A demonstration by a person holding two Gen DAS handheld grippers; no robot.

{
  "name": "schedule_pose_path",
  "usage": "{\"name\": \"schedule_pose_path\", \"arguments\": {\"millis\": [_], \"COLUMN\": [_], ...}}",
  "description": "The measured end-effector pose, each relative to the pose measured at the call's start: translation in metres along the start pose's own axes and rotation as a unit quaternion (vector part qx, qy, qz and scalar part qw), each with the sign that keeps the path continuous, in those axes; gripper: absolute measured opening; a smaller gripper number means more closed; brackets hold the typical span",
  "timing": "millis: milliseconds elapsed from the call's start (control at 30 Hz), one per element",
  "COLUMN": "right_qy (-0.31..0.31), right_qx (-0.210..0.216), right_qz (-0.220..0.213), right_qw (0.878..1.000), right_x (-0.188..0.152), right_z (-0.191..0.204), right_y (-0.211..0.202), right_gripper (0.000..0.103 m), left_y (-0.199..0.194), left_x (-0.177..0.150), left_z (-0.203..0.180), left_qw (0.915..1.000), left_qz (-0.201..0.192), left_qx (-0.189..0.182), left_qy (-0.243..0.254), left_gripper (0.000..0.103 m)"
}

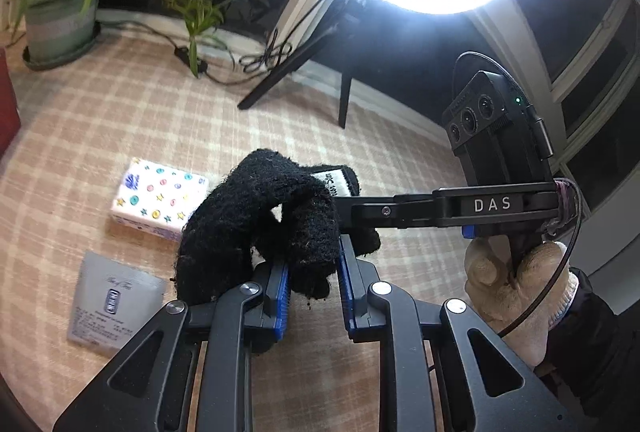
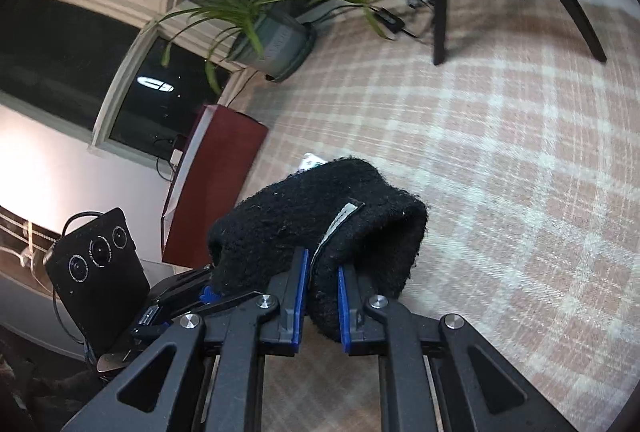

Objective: Organize soft objects
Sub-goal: 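Close the right tool on the black glove's cuff and lift it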

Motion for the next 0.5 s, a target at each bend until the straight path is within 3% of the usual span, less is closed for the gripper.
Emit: {"name": "schedule_pose_path", "arguments": {"millis": [500], "right_qy": [-0.098], "right_qx": [-0.004], "right_qz": [0.001], "right_qw": [0.995], "right_x": [-0.03], "right_z": [0.116], "right_y": [0.005], "right_gripper": [0.01], "left_y": [-0.099], "left_x": [0.002], "left_z": [0.002], "left_qw": [0.9963], "left_qz": [-0.084], "left_qx": [0.018], "left_qy": [0.008], "left_gripper": [0.018]}}
Point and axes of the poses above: each gripper's, at about its wrist camera, not at the fingertips, and y roughly the way its jaws point, z to its left, x to its top, the point moved 1 cm from there along y, roughly the way its jaws point, and after that the axes turned 13 degrees about y, right-handed, at the moved point
